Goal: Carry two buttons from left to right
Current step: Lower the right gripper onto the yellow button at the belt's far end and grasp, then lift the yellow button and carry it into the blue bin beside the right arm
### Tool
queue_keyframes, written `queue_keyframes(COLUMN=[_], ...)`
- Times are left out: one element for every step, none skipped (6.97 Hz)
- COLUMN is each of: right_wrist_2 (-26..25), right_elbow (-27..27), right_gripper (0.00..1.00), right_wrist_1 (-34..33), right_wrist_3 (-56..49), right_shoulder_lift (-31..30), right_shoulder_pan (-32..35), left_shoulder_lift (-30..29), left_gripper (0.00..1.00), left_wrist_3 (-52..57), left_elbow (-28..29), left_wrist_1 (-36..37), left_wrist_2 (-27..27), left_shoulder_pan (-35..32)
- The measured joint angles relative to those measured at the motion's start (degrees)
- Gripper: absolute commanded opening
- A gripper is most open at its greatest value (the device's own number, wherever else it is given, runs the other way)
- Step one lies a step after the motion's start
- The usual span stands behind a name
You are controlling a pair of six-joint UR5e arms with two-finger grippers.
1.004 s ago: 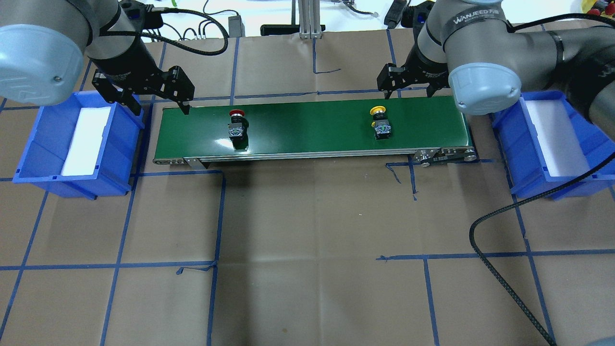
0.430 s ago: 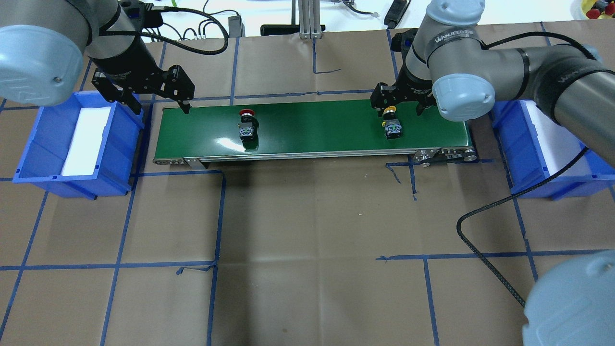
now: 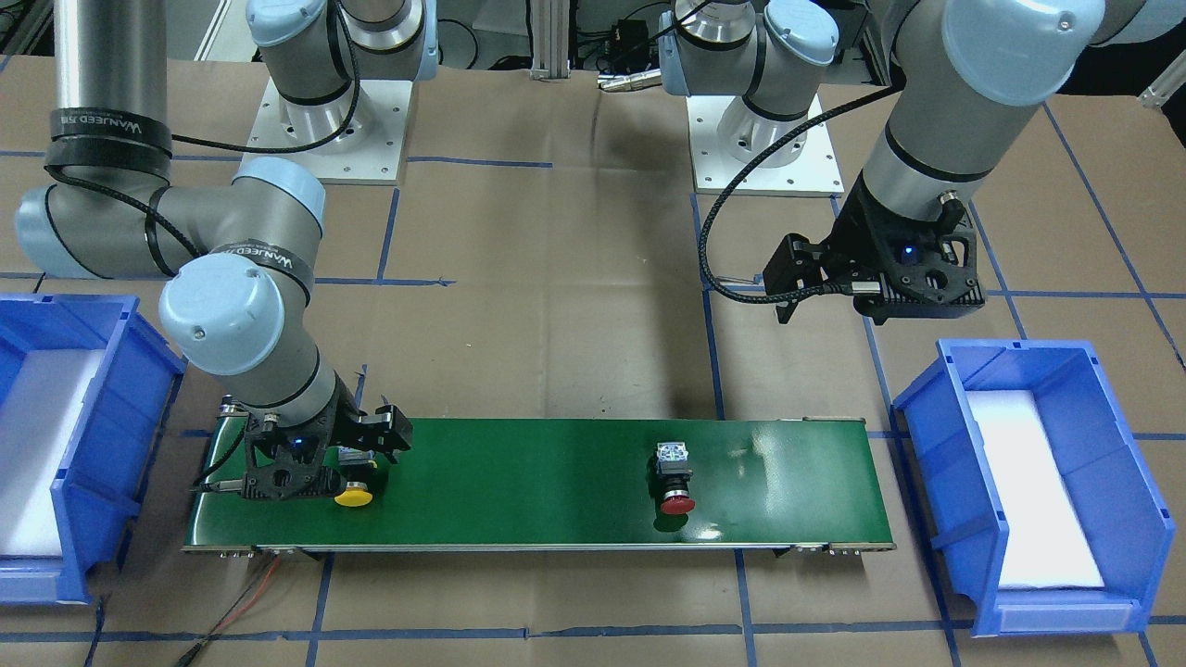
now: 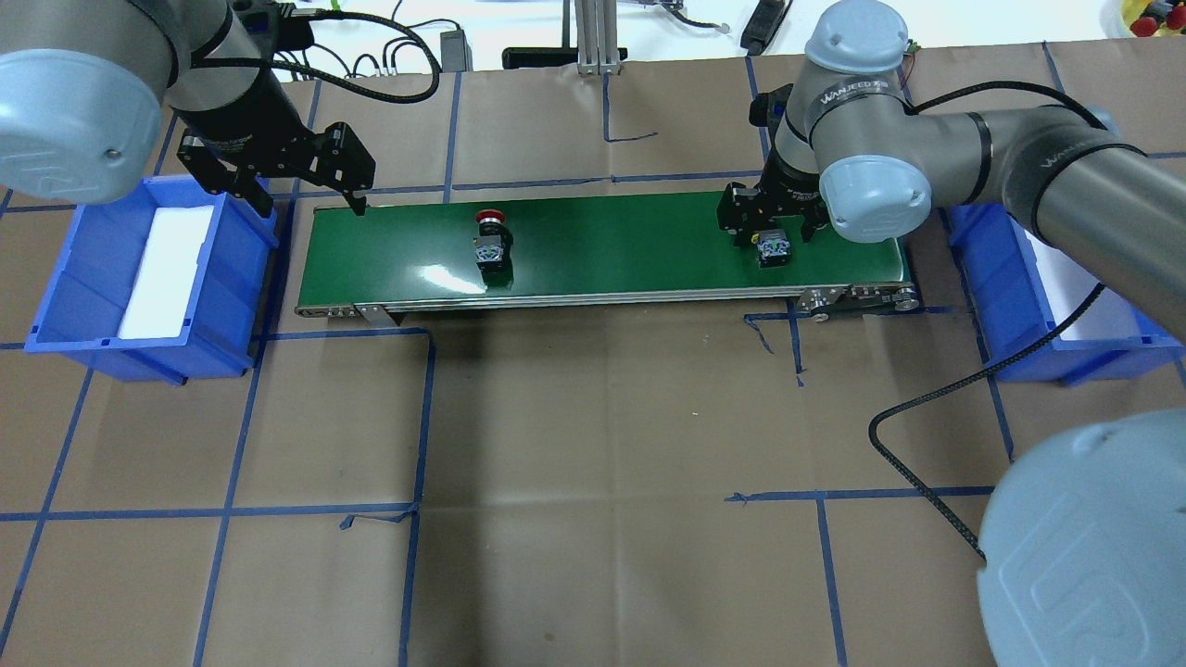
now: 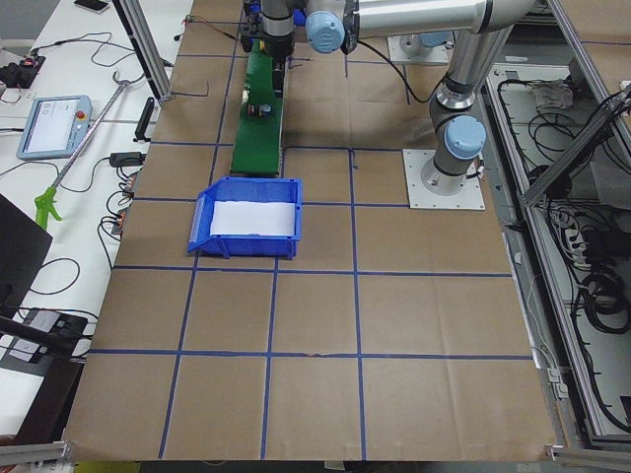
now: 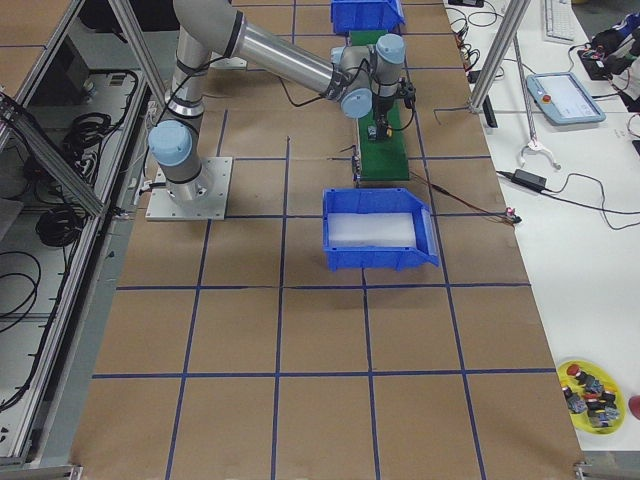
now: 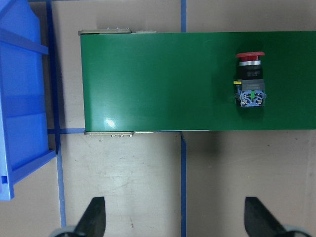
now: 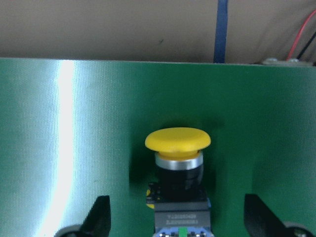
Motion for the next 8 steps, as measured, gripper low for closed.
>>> queue_keyframes(right_wrist_2=[-0.5,-0.7,-1.0,-2.5,-4.5,-5.5,-5.8,-5.7], right_elbow=[0.0,0.0,-0.1,-0.6,-1.9,-4.2,-6.7,-8.3], right_gripper=[0.18,0.08,0.07,0.06,0.06,0.06,0.06,0.06], right_wrist_1=[0.1,0.2,0.3,1.0,3.6,8.1,13.0,17.0], right_wrist_3=[-0.1,-0.2,-0.3,-1.2,-3.4,-6.9,-11.2,-16.2], right_shoulder_lift=[0.3,0.3,0.2,-0.6,-2.4,-4.9,-7.3,-9.2], right_shoulder_pan=[-0.1,-0.1,-0.3,-1.0,-2.2,-4.4,-7.9,-12.2], left_shoulder_lift=[0.0,0.1,0.0,0.0,0.0,0.1,0.1,0.2], left_gripper=[1.0,1.0,1.0,1.0,1.0,1.0,1.0,1.0], left_wrist_3=[0.0,0.0,0.1,0.1,0.1,0.1,0.3,0.4], left_elbow=[0.0,0.1,0.2,0.5,0.7,0.9,1.0,0.9], left_wrist_1=[0.1,0.1,0.2,0.2,0.2,0.1,0.1,0.1], left_wrist_2=[0.0,-0.1,-0.1,-0.1,-0.2,-0.3,-0.3,-0.3], left_shoulder_pan=[0.0,0.0,0.1,0.1,0.1,0.2,0.2,0.2])
